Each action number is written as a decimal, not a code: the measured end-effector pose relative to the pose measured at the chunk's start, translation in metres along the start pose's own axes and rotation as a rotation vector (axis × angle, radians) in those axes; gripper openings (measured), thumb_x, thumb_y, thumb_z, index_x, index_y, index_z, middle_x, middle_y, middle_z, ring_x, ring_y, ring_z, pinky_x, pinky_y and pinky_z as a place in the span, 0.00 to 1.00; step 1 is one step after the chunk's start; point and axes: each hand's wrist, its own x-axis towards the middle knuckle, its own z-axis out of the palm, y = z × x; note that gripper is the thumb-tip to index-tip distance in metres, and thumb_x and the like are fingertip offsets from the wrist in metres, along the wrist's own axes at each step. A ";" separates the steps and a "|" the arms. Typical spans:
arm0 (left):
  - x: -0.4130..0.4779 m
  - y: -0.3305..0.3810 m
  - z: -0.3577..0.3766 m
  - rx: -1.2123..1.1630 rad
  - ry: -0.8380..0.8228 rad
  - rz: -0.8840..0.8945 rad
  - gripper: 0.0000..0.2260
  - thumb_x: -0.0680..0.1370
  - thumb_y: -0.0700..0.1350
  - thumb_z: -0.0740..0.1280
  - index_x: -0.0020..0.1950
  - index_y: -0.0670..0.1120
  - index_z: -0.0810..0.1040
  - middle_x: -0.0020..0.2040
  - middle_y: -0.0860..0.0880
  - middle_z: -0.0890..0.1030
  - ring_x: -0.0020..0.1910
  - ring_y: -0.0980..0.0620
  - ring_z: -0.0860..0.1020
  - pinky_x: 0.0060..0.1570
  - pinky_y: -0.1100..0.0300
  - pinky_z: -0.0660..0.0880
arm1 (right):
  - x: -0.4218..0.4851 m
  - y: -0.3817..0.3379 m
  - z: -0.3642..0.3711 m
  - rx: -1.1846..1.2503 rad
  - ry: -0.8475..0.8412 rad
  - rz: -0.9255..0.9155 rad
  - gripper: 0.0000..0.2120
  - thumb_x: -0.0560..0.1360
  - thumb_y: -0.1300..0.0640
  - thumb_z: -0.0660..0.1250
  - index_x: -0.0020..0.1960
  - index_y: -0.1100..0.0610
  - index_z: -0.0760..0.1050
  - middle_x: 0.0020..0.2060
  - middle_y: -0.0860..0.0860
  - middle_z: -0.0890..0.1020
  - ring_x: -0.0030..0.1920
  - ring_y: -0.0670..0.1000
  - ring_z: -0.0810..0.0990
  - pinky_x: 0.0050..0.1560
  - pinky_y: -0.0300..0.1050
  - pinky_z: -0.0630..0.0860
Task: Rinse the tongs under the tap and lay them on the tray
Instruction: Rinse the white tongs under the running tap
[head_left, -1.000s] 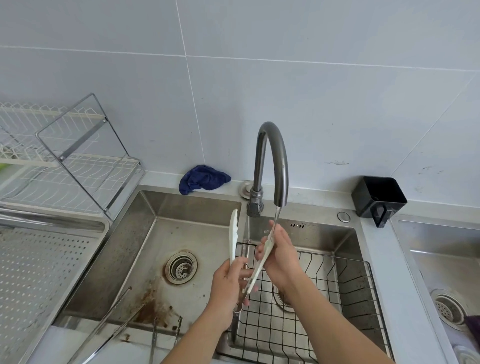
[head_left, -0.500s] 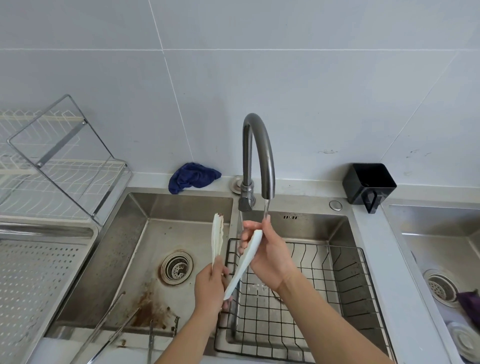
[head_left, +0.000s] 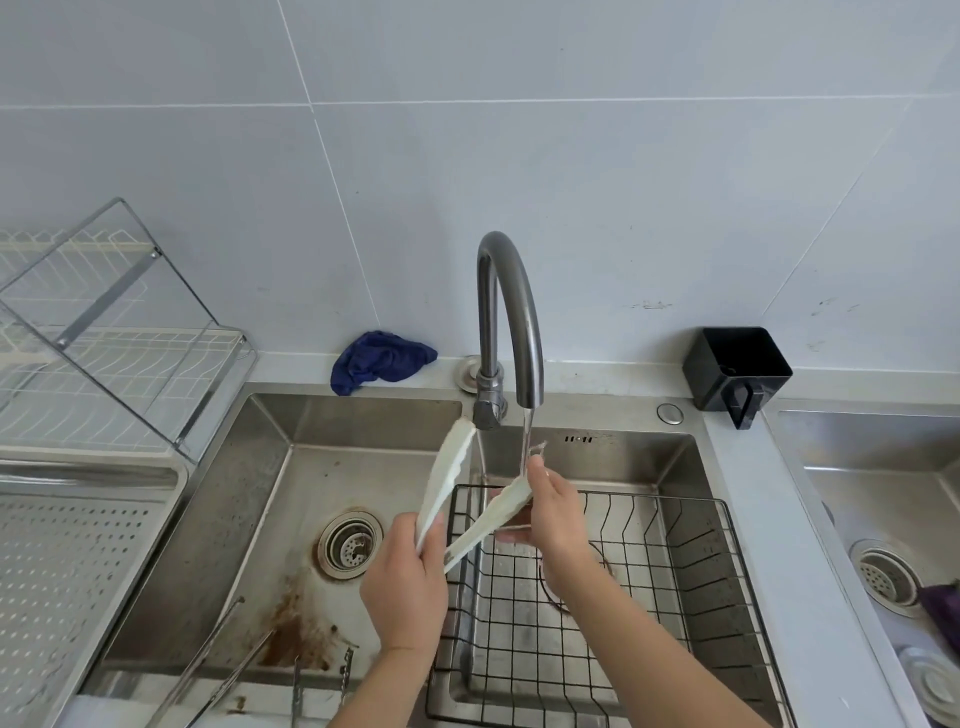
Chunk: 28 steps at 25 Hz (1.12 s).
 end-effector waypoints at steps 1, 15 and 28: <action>0.001 -0.002 -0.002 0.030 -0.004 0.044 0.12 0.79 0.47 0.70 0.39 0.44 0.74 0.27 0.53 0.71 0.25 0.46 0.70 0.25 0.60 0.62 | 0.000 -0.002 -0.004 0.145 -0.109 0.097 0.19 0.85 0.46 0.57 0.58 0.60 0.77 0.48 0.62 0.87 0.45 0.62 0.87 0.42 0.60 0.86; 0.009 -0.018 -0.029 0.149 0.006 0.391 0.11 0.74 0.52 0.68 0.38 0.45 0.78 0.32 0.52 0.77 0.30 0.53 0.72 0.22 0.64 0.62 | 0.011 0.014 0.003 0.236 -0.179 -0.049 0.10 0.76 0.70 0.67 0.57 0.65 0.79 0.48 0.61 0.87 0.46 0.60 0.86 0.44 0.49 0.85; 0.015 -0.030 -0.014 0.140 -0.111 0.741 0.06 0.71 0.46 0.72 0.38 0.43 0.83 0.40 0.51 0.86 0.44 0.46 0.81 0.38 0.55 0.81 | 0.030 0.017 -0.034 0.217 -0.242 0.062 0.08 0.75 0.71 0.70 0.50 0.62 0.85 0.44 0.63 0.84 0.43 0.63 0.83 0.44 0.51 0.83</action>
